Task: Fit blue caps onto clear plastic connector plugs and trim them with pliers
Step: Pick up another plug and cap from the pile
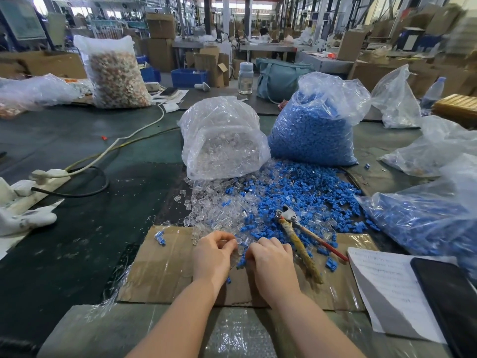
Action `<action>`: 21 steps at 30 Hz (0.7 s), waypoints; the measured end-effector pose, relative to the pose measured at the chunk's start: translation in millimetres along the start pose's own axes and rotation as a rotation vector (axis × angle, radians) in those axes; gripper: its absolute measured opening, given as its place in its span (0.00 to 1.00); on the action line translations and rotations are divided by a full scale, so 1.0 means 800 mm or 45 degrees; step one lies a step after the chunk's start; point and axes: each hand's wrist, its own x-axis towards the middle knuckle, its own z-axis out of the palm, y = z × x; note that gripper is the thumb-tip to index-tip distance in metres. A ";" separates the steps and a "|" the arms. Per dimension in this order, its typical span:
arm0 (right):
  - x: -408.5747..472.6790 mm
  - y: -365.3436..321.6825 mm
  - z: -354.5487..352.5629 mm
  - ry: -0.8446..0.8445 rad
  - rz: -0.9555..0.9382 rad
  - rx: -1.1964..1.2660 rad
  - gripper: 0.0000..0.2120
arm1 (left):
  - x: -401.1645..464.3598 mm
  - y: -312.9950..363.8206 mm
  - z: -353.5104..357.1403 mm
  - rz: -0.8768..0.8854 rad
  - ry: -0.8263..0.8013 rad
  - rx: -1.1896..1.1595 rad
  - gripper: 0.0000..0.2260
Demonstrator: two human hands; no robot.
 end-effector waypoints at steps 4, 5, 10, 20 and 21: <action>0.003 0.003 -0.006 0.038 0.064 0.142 0.05 | 0.002 0.000 0.002 -0.006 0.002 -0.021 0.09; 0.003 0.003 -0.009 0.053 0.109 0.238 0.05 | 0.002 0.001 0.002 -0.006 -0.003 -0.024 0.10; 0.007 0.004 -0.020 0.112 0.273 0.467 0.03 | 0.003 0.001 0.004 0.000 -0.055 -0.039 0.10; 0.020 -0.003 -0.030 0.035 0.395 0.459 0.06 | 0.001 0.007 0.007 0.122 -0.099 0.057 0.12; 0.022 -0.004 -0.031 0.022 0.404 0.459 0.07 | 0.001 0.008 0.007 0.142 -0.096 0.082 0.12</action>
